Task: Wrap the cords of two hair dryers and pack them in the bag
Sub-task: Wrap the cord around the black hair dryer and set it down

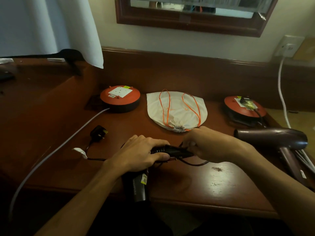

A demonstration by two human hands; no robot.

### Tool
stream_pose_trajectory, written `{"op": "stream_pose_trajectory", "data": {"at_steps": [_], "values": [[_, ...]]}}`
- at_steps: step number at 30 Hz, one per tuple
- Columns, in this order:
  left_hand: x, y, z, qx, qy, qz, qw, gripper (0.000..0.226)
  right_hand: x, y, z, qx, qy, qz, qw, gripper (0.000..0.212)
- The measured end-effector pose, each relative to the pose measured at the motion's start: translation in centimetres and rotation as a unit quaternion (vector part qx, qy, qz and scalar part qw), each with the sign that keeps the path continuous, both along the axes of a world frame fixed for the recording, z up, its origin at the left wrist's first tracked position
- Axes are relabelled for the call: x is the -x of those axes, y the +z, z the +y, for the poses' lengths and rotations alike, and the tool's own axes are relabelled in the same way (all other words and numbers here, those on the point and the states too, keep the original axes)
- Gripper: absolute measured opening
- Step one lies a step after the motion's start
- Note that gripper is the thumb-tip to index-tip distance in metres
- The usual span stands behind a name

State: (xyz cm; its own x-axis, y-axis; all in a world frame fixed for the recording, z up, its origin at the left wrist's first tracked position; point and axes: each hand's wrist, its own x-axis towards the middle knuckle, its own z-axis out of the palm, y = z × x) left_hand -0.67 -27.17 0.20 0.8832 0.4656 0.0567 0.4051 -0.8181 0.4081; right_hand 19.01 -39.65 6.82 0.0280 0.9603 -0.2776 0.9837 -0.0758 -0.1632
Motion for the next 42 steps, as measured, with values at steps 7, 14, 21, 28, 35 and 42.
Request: {"op": "stream_pose_trajectory", "data": {"at_steps": [7, 14, 21, 28, 35, 42], "values": [[1.2, 3.4, -0.4, -0.001, -0.013, 0.041, 0.999, 0.040, -2.2, 1.8, -1.0, -0.078, 0.009, 0.011, 0.997, 0.021], [-0.3, 9.9, 1.2, -0.047, 0.027, 0.020, 0.998, 0.060, -1.0, 5.3, -2.8, -0.305, -0.029, -0.122, 0.944, 0.050], [-1.4, 12.3, 0.9, 0.019, 0.002, -0.037, 0.999, 0.053, -0.7, 8.7, -7.3, -0.201, 0.011, 0.044, 0.979, 0.020], [-1.1, 9.5, 1.9, 0.137, 0.015, -0.058, 0.989, 0.044, 0.4, 6.5, -9.8, -0.157, -0.008, -0.144, 0.977, 0.037], [-0.7, 6.8, 1.8, 0.225, 0.066, -0.114, 0.966, 0.049, 1.2, -1.1, -7.2, -0.132, 0.015, 0.165, 0.977, 0.039], [-0.9, 2.5, -1.0, 0.397, 0.046, -0.178, 0.899, 0.048, 0.3, -6.2, -5.7, -0.119, 0.038, 0.129, 0.984, 0.038]]}}
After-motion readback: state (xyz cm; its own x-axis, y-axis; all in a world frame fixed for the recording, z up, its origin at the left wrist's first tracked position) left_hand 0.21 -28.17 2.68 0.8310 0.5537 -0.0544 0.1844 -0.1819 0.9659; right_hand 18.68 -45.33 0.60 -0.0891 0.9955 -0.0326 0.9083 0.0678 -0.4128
